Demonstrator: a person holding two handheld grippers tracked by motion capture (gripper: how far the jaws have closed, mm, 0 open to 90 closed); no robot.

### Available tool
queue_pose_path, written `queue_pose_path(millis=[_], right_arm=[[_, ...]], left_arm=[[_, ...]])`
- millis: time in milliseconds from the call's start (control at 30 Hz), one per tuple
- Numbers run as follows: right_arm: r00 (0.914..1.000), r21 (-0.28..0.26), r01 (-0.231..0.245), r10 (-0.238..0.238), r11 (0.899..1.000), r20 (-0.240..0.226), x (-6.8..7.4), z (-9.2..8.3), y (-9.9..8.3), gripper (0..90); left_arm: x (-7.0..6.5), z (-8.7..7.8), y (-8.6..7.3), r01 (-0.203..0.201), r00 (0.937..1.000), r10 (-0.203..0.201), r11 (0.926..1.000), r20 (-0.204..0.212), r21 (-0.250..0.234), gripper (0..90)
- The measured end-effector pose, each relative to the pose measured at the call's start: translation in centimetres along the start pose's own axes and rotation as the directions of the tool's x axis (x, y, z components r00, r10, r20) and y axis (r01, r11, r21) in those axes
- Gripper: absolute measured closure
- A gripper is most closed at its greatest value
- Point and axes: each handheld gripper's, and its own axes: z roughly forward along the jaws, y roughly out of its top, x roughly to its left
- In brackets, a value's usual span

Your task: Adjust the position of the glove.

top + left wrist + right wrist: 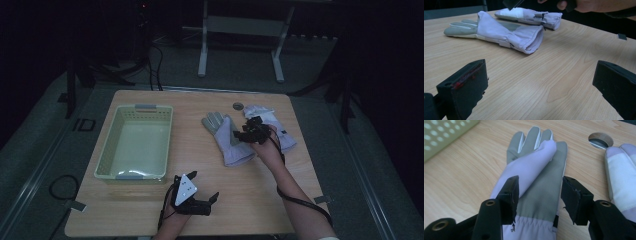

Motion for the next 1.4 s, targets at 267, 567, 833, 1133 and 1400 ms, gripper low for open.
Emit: queue_pose_path(millis=[267,567,833,1133,1400], right_arm=[[0.9992,0.046,0.026,-0.027,0.999,0.029,0.3,2.2,0.0,50.1],[0.9979,0.139,0.015,-0.023,0.99,0.061,0.1,4.9,-0.9,53.2],[0.998,0.155,0.029,-0.037,0.987,0.051,0.3,5.1,-1.2,64.6],[0.9966,0.123,-0.063,0.056,0.99,0.061,0.8,4.4,-1.4,85.3],[0.9875,0.024,-0.153,0.151,0.988,0.045,1.1,1.7,-1.7,86.9]], left_arm=[[0.0,0.0,0.0,-0.001,1.0,0.001,1.0,0.002,0.0,0.0],[0.0,0.0,0.0,0.002,1.0,-0.002,1.0,0.007,0.0,0.0],[0.0,0.0,0.0,-0.002,1.0,0.002,1.0,0.004,0.001,0.0],[0.0,0.0,0.0,0.002,1.0,-0.002,1.0,0.005,0.002,0.0],[0.0,0.0,0.0,0.001,1.0,-0.001,1.0,0.006,0.004,0.0]])
